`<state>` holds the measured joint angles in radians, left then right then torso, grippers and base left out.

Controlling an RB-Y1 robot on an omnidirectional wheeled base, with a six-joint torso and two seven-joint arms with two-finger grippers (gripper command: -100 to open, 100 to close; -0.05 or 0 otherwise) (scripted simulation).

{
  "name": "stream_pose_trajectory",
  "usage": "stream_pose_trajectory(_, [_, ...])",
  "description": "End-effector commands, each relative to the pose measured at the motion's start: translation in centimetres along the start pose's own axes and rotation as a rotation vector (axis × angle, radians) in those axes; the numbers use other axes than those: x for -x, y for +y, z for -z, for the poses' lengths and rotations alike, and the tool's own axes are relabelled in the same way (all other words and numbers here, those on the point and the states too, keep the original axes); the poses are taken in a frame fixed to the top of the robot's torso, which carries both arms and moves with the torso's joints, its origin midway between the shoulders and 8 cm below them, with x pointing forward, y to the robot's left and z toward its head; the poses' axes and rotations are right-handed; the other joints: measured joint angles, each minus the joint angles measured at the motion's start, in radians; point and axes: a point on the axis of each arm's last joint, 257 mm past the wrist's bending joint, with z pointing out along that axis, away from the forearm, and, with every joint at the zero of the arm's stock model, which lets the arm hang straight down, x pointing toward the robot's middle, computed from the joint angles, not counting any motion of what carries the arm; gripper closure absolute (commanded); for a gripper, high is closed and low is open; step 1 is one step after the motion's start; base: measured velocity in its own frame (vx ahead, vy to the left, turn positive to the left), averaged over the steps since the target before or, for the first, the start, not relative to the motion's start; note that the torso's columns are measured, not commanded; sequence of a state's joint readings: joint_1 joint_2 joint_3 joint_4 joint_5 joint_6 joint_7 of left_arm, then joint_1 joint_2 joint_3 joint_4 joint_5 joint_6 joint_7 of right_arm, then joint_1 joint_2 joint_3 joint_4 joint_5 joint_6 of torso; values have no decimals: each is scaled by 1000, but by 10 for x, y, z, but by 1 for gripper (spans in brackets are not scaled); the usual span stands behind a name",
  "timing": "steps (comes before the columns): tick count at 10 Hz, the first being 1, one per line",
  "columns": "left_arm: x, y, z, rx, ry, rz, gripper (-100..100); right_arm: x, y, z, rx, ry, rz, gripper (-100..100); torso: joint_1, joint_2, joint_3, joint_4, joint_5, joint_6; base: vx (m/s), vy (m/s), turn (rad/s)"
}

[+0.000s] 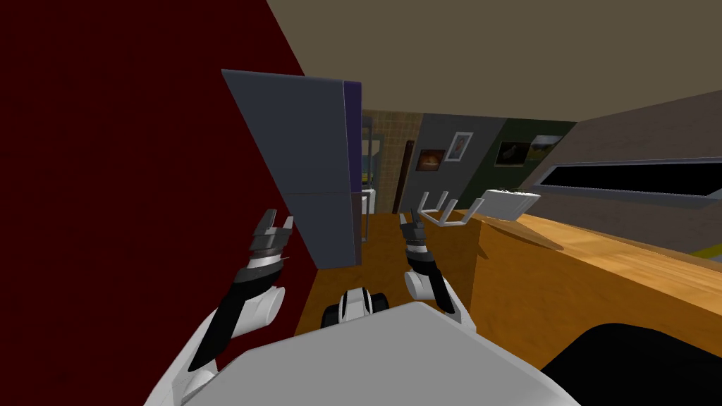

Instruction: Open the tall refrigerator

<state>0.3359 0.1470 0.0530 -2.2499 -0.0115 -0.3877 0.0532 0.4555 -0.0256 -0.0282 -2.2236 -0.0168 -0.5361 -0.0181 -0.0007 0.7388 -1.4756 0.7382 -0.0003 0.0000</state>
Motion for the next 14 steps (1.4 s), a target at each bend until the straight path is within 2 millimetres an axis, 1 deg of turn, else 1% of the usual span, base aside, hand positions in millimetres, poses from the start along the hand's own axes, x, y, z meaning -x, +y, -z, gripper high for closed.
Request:
stream_pose_trajectory(1, [-2, 15, -18, 37, 6, 13, -100, 0, 0, 0, 0, 0, 0, 0, -1, 0, 0, 0, 0, 0, 35, -146, 50])
stream_pose_trajectory(2, [-3, 20, -26, 46, 7, 20, -100, 0, 0, 0, 0, 0, 0, 0, 0, -1, -1, 0, 0, 0, 38, -140, 61])
stream_pose_trajectory(3, [-3, 21, -26, 52, 7, 20, -100, 0, 0, 0, 0, 0, 0, 0, 1, -1, -1, 0, 0, 0, 11, -95, 28])
stream_pose_trajectory(4, [-4, 27, -34, 65, 7, 27, -100, 0, 0, 0, 0, 0, 0, 0, 3, 0, 0, 0, 1, 0, 5, -80, 30])
stream_pose_trajectory(6, [-7, 35, -50, 86, 6, 43, -100, 0, 0, 0, 0, 0, 0, 0, 1, 0, 0, 0, 0, 0, 13, -122, 69])
stream_pose_trajectory(7, [-7, 37, -50, 94, 6, 43, -100, 0, 0, 0, 0, 0, 0, 0, -2, -1, -1, 0, -1, 0, 18, -122, 25])
stream_pose_trajectory(10, [-13, 53, -75, 138, 4, 72, -100, 0, 0, 0, 0, 0, 0, 0, 1, -1, -1, 0, 0, 0, 19, -123, 55])
stream_pose_trajectory(11, [-13, 54, -75, 143, 3, 72, -100, 0, 0, 0, 0, 0, 0, 0, 0, -1, -1, 0, 0, 0, 12, -99, 23])
stream_pose_trajectory(13, [-17, 67, -89, 181, 1, 93, -100, 0, 0, 0, 0, 0, 0, 0, 3, 0, 0, 0, 1, 0, 8, -109, 56])
stream_pose_trajectory(14, [-18, 66, -91, 181, 2, 95, -100, 0, 0, 0, 0, 0, 0, 0, -1, -1, 0, 0, 0, 0, 5, -105, 25])
